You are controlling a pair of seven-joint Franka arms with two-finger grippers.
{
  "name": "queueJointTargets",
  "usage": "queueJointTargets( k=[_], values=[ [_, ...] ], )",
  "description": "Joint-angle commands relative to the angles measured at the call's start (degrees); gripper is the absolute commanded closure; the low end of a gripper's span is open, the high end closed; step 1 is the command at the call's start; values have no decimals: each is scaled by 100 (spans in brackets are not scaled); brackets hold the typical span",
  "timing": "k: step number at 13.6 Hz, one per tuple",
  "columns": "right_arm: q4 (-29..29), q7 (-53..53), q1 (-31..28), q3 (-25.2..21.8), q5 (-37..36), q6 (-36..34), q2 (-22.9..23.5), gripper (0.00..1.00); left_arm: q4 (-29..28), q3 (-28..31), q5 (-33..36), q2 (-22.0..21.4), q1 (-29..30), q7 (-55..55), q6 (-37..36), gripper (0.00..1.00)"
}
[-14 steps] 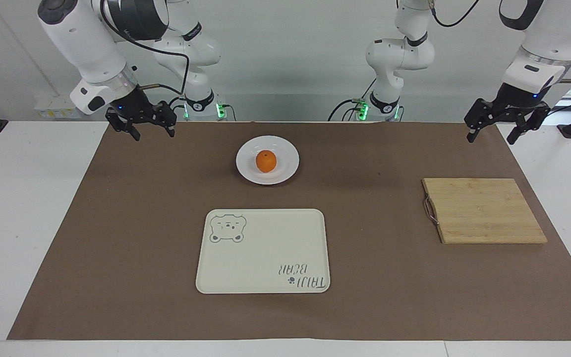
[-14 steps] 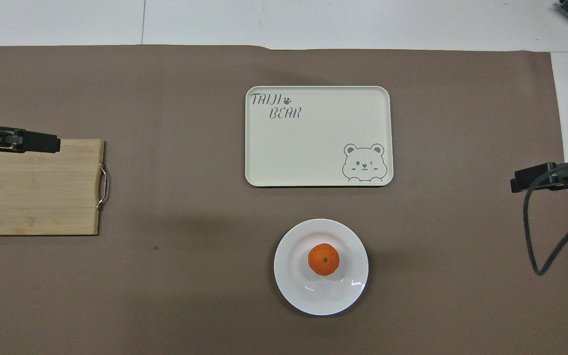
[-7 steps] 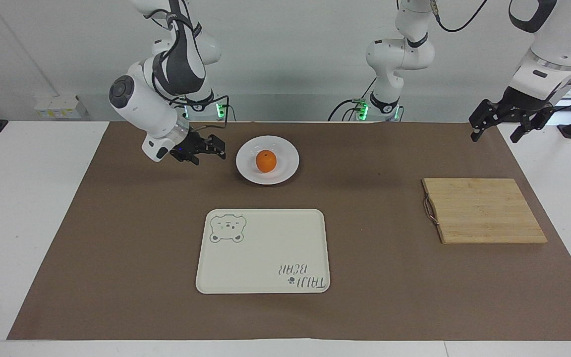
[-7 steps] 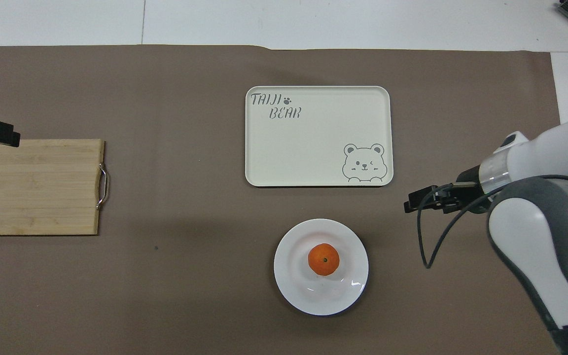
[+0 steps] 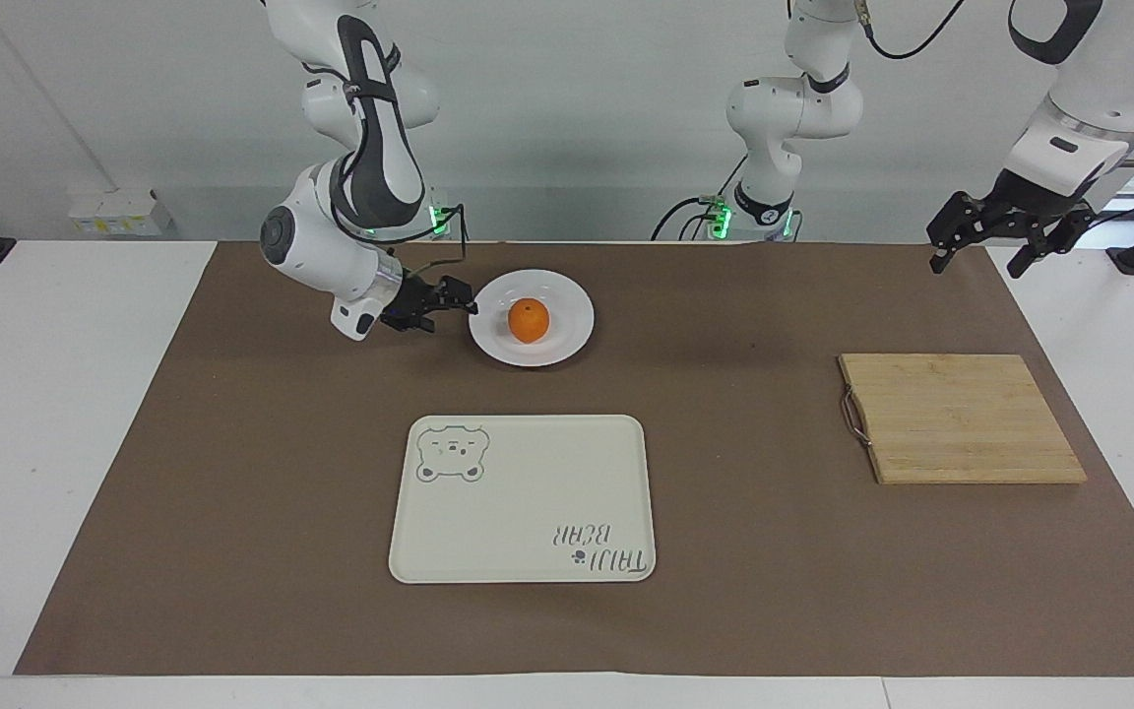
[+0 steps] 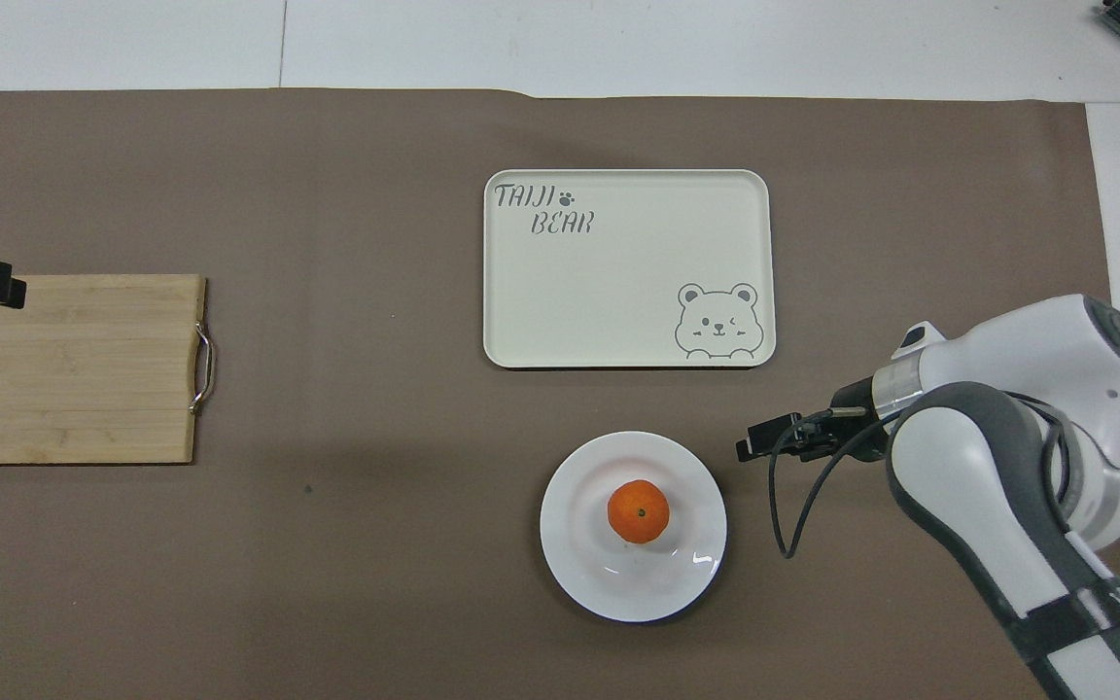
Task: Place orange and plate with both arms
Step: 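Grasp the white plate rim with the right gripper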
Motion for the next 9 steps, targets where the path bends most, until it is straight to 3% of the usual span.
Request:
queueJointTargets(
  k=[1,9],
  values=[
    [-411,-645,159,-7,857,400,177,0,-216,-40,72,-180,46,94,-24,0],
    [-887,-771,283,-7,1492,411,90,0,-13,-48,90,-109,46,86,-253,0]
  ],
)
